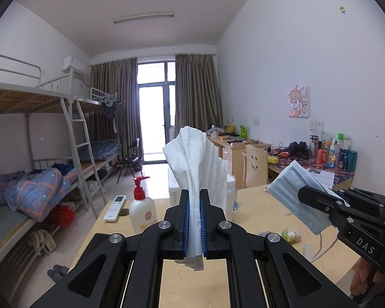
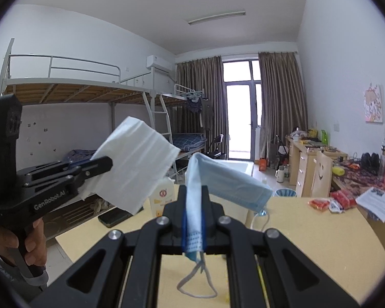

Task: Organize soft objects
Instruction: 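Carry the paper towels with the left tool while the right tool carries the mask to the foam box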

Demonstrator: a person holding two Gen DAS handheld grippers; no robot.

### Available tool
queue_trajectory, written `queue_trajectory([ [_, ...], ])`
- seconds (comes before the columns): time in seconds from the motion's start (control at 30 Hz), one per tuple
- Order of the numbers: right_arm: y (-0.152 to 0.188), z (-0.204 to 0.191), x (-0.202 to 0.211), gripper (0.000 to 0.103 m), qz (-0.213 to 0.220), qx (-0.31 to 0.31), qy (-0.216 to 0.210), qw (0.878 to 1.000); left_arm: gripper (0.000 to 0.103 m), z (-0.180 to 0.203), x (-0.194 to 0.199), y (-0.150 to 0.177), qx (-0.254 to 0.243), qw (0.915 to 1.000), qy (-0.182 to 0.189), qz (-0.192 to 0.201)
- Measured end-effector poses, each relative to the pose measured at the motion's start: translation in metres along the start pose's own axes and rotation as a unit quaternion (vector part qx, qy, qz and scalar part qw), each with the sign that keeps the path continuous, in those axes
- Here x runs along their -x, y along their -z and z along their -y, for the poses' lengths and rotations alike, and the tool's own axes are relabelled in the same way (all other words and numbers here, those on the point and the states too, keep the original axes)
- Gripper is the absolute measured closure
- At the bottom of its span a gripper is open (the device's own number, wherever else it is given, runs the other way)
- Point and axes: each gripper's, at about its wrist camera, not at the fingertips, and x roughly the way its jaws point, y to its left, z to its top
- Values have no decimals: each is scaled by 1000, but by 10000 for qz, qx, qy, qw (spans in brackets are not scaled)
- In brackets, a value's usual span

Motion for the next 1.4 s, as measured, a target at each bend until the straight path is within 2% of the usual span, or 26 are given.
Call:
queue_trajectory([
  [0.3, -29, 3, -29, 92, 41, 155, 51, 9999, 95, -12, -33, -24, 69, 9999, -82, -47],
  [0.63, -53, 18, -74, 92, -150, 193, -40, 9997, 95, -22, -75, -48, 125, 9998, -55, -141],
  [0.77, -58, 23, -88, 92, -75, 214, 20, 9997, 95, -23, -95, -54, 108, 9997, -78, -182],
  [1.23, -66, 41, -144, 92, -316, 309, 164, 9989, 95, -26, -161, -65, 96, 9992, -190, -329],
  [1.4, -67, 53, -163, 92, -474, 73, -29, 9988, 95, -28, -182, -65, 143, 9988, -204, -425],
])
